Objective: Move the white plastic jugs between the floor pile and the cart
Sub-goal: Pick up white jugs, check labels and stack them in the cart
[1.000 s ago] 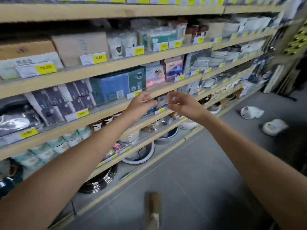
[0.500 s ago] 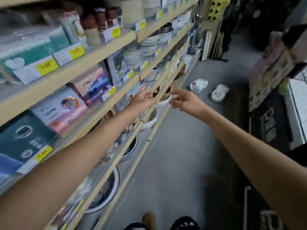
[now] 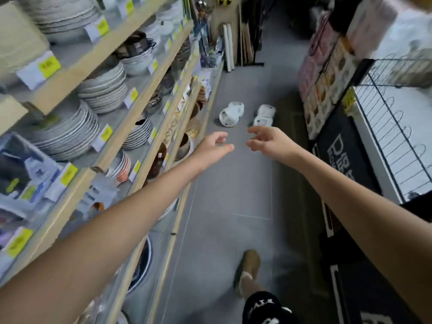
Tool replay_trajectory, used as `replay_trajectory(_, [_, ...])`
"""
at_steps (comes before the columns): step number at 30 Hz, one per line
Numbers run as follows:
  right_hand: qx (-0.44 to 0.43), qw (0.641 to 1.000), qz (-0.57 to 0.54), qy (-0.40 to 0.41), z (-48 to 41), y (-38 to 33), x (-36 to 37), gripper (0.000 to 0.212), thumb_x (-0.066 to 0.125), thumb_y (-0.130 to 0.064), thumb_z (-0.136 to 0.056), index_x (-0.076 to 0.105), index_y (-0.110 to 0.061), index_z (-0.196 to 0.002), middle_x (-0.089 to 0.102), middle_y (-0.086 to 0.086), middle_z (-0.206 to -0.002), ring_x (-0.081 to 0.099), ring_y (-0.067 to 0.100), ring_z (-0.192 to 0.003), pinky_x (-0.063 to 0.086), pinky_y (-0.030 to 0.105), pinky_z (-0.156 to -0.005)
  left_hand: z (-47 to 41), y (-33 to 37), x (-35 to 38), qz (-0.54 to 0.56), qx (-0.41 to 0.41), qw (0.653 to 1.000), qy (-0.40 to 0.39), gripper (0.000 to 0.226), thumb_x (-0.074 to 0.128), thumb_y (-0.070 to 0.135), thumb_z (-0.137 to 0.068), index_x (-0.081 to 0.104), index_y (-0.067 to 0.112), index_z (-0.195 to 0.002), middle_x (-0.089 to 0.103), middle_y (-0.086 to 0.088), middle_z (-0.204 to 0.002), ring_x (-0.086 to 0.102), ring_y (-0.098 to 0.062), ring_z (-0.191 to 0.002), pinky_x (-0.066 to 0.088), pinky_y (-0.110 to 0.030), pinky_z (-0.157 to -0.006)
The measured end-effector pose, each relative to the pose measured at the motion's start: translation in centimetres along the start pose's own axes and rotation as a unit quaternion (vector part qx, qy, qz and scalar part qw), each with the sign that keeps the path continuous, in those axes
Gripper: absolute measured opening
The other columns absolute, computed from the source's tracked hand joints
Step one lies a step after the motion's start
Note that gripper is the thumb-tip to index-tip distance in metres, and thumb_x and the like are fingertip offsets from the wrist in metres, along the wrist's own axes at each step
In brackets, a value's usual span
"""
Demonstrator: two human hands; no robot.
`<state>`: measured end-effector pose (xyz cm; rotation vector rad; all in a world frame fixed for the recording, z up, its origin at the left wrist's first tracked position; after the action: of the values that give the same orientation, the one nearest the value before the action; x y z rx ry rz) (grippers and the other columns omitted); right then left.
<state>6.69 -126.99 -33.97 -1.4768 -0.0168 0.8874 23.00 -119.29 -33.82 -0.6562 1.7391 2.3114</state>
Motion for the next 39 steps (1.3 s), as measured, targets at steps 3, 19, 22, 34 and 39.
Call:
replay_trajectory(3, [0.011, 1.000, 0.008, 0.004, -6.3, 1.8, -4.4, 0.040, 0.062, -0.015, -0.092, 0.053, -0.008, -0.130, 0.065, 0.005, -0.095, 0.059, 0.014, -0.081, 0.047, 0.027, -0.080, -7.1, 2.5, 1.7, -0.008, -0.012, 1.000, -0.015, 0.048, 0.059, 0.020, -0.093, 0.046, 0.013, -0.138, 0.049, -0.005, -0.140, 0.047, -0.014, -0.127, 0.036, -0.024, -0.100])
replay_trajectory(19, [0.038, 0.998, 0.052, -0.013, -33.4, 7.4, -18.1, 0.044, 0.061, -0.018, -0.093, 0.051, -0.005, -0.133, 0.067, 0.014, -0.105, 0.061, 0.020, -0.087, 0.046, 0.028, -0.075, -37.2, 7.6, 4.2, 0.025, -0.076, 0.995, -0.054, 0.056, 0.057, 0.028, -0.093, 0.038, 0.016, -0.144, 0.042, -0.001, -0.148, 0.043, -0.014, -0.132, 0.034, -0.031, -0.102])
replay_trajectory(22, [0.049, 0.997, 0.062, -0.008, -39.6, 8.4, -20.1, 0.041, 0.061, -0.017, -0.093, 0.051, -0.005, -0.131, 0.067, 0.014, -0.106, 0.061, 0.023, -0.091, 0.045, 0.028, -0.076, -44.6, 8.1, 4.3, 0.037, -0.079, 0.994, -0.061, 0.058, 0.058, 0.029, -0.093, 0.036, 0.017, -0.145, 0.040, 0.000, -0.149, 0.042, -0.014, -0.133, 0.034, -0.032, -0.100])
replay_trajectory(34, [0.119, 0.992, 0.042, 0.021, -62.8, 10.7, -28.0, 0.041, 0.061, -0.011, -0.092, 0.051, -0.004, -0.131, 0.066, 0.009, -0.102, 0.059, 0.004, -0.069, 0.042, 0.005, -0.053, -69.7, 12.6, 3.9, 0.052, -0.124, 0.984, -0.113, 0.061, 0.058, 0.023, -0.093, 0.032, 0.016, -0.148, 0.037, -0.003, -0.151, 0.041, -0.017, -0.134, 0.032, -0.024, -0.092])
replay_trajectory(39, [0.138, 0.990, 0.032, 0.025, -69.0, 12.7, -31.1, 0.041, 0.063, -0.016, -0.092, 0.052, -0.010, -0.131, 0.066, 0.012, -0.115, 0.063, 0.019, -0.095, 0.047, 0.016, -0.070, -76.8, 14.1, 5.1, 0.050, -0.139, 0.981, -0.126, 0.061, 0.058, 0.022, -0.093, 0.033, 0.015, -0.148, 0.039, -0.003, -0.149, 0.041, -0.017, -0.133, 0.034, -0.025, -0.092])
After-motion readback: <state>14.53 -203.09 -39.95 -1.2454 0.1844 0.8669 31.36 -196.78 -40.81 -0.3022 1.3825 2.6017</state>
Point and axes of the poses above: each hand's wrist, its own z-axis away from the middle knuckle, its own x-axis out of the palm, y = z × x, the point moved 1 cm from there along -z, towards the middle knuckle
